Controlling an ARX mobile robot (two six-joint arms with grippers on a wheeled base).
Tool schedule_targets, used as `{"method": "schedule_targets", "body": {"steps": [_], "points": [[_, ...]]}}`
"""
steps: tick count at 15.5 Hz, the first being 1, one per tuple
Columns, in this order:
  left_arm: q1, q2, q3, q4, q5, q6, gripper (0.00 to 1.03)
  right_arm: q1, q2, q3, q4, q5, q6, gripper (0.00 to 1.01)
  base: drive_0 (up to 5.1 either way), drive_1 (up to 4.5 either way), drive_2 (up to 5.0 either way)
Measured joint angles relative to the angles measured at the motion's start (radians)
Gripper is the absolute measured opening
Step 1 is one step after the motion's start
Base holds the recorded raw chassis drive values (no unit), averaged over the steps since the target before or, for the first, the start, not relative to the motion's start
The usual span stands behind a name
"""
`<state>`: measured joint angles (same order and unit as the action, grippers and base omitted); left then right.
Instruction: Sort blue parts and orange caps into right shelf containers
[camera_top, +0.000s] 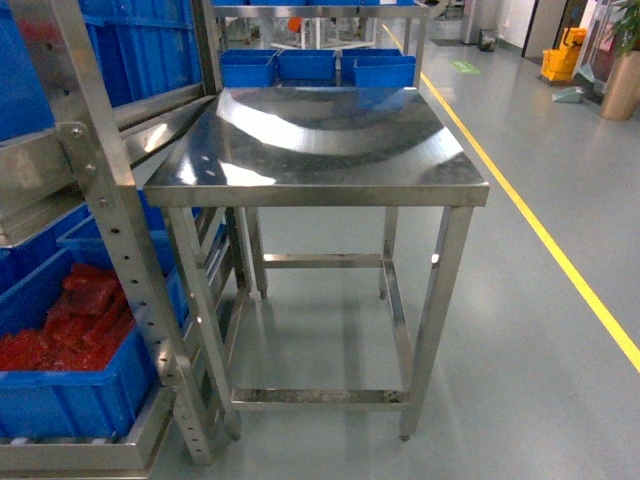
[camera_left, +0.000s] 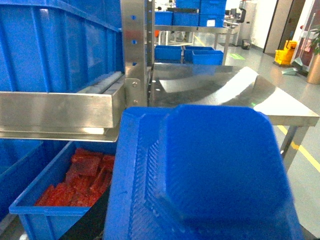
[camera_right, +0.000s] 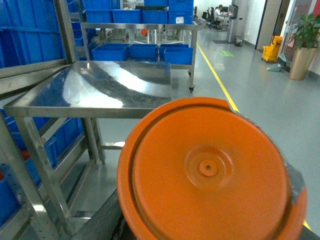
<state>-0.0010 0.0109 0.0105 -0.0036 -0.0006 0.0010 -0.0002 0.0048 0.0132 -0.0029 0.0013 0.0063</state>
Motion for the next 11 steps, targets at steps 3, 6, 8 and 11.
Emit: {"method": "schedule_targets", "body": {"steps": [3, 6, 8, 11], "points": [[0.000, 0.000, 0.000, -0.002, 0.000, 0.000, 0.43, 0.000, 0.000, 0.000, -0.005, 0.000, 0.000, 0.45, 0.0, 4.25, -4.3], [0.000, 0.000, 0.000, -0.003, 0.000, 0.000, 0.43, 0.000, 0.000, 0.000, -0.004, 0.000, 0.000, 0.45, 0.0, 4.25, -4.3], [0.000, 0.000, 0.000, -0.002, 0.000, 0.000, 0.43, 0.000, 0.000, 0.000, -0.005, -0.001, 0.000, 0.45, 0.0, 4.25, -4.3], [0.000, 0.000, 0.000, -0.004, 0.000, 0.000, 0.43, 0.000, 0.000, 0.000, -0.004, -0.001, 0.000, 0.45, 0.0, 4.25, -4.3]]}}
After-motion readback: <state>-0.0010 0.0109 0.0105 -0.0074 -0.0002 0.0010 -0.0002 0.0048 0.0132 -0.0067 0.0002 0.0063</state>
